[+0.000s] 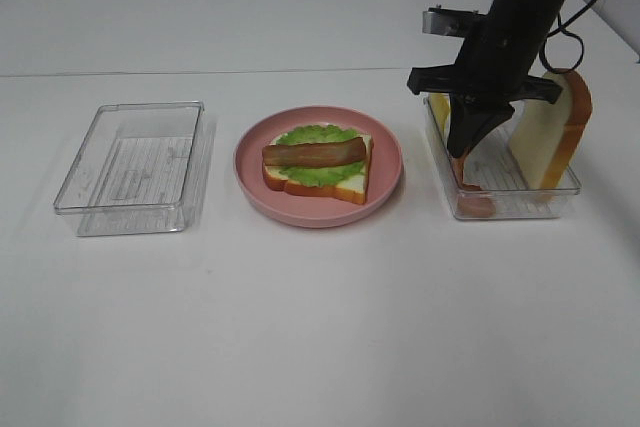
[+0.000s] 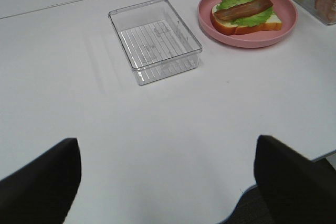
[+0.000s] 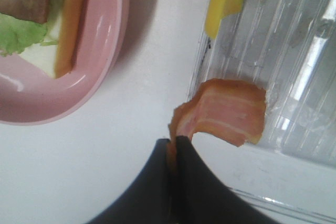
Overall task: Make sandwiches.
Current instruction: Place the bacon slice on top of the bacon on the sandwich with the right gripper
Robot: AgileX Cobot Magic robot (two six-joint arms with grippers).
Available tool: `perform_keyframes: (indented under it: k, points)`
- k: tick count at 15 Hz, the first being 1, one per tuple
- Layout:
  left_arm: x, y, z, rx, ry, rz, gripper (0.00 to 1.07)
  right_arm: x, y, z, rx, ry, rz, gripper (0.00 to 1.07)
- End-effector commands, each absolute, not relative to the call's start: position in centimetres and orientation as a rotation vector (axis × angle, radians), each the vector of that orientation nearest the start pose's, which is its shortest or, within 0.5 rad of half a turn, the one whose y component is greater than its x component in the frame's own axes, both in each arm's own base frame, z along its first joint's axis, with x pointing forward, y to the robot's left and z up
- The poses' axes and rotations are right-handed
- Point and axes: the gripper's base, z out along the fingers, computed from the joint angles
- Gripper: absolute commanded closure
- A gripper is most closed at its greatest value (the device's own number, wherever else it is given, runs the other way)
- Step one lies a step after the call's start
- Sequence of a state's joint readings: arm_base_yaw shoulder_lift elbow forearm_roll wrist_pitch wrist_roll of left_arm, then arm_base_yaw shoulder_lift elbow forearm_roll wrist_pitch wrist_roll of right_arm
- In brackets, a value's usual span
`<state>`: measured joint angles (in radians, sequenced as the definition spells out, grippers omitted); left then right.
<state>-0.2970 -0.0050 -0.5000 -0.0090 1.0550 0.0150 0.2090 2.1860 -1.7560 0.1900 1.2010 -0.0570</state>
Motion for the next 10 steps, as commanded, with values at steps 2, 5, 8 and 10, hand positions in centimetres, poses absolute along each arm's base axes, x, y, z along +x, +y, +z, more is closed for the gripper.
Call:
perform_keyframes:
  k: [2,5,8,10]
  points:
    - [-0.8,0.1,27.8,0.312,1.986,-0.195,0.21,42.2,11.1,24.2,-0.318,3.001,0.357,1.07]
    - [-0.8,0.1,27.8,0.312,1.986,-0.195,0.21,41.1,12.7,28.9,-0.387,2.837,0.657,1.07]
    - [-0.8,0.1,27.8,0.312,1.986,-0.195,0.21,41.0,14.7,29.6,-0.453,2.706,0.997,1.07]
    - [-0.8,0.1,27.8,0.312,1.986,-0.195,0.21,41.4,16.2,29.3,-0.472,2.619,1.119,1.07]
